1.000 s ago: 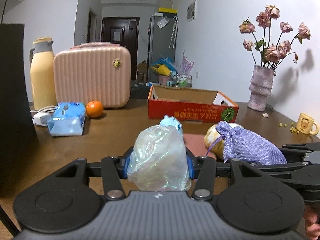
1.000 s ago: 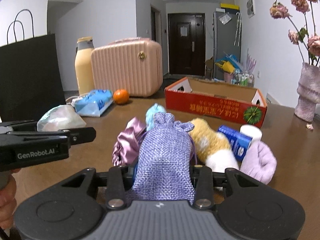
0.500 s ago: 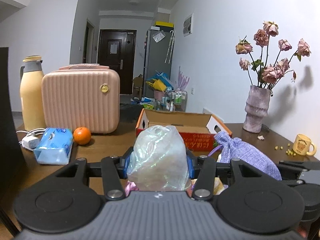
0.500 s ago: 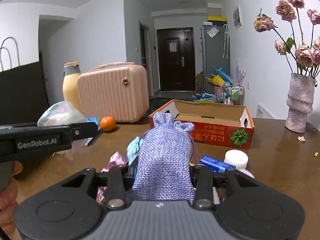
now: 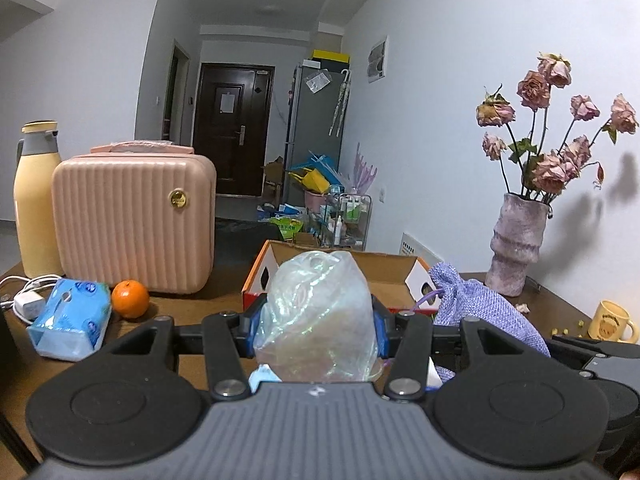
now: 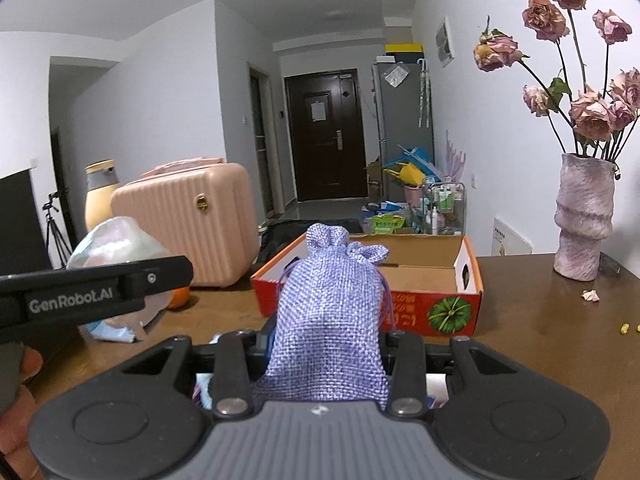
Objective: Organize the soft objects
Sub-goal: 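Carry the plastic bag and lavender pouch in both tools over the cardboard box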
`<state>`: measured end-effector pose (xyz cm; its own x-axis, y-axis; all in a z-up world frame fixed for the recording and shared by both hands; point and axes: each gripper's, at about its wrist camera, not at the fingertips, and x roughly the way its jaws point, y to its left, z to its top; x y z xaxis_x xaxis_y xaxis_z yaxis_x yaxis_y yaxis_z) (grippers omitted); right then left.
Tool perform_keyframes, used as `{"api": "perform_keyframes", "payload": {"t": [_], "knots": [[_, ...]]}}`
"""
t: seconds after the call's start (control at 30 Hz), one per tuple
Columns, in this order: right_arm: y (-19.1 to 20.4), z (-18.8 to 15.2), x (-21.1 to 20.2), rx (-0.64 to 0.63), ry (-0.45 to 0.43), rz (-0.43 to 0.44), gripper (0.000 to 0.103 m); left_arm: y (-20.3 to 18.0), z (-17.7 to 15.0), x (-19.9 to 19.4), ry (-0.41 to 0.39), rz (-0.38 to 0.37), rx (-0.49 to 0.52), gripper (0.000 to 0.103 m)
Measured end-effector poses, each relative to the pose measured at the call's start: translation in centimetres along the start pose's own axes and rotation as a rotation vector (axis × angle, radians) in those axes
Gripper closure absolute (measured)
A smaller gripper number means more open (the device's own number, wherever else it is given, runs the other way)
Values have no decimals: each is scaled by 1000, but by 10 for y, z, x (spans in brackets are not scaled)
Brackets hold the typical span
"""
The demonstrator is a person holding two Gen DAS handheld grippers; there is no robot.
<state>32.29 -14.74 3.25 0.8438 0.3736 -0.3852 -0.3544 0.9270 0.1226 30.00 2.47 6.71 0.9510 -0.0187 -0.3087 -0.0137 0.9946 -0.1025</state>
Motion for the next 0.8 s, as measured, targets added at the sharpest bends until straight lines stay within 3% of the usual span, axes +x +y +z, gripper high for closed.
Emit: {"api": "perform_keyframes", "payload": {"t": [0.5,0.8], "knots": [[-39,37,62,-4,3,-36,65,-28,36,78,28,49,-17,53],[-61,58,107,2,47,-31,65,-35,60,132,93,106,-45,53]]}}
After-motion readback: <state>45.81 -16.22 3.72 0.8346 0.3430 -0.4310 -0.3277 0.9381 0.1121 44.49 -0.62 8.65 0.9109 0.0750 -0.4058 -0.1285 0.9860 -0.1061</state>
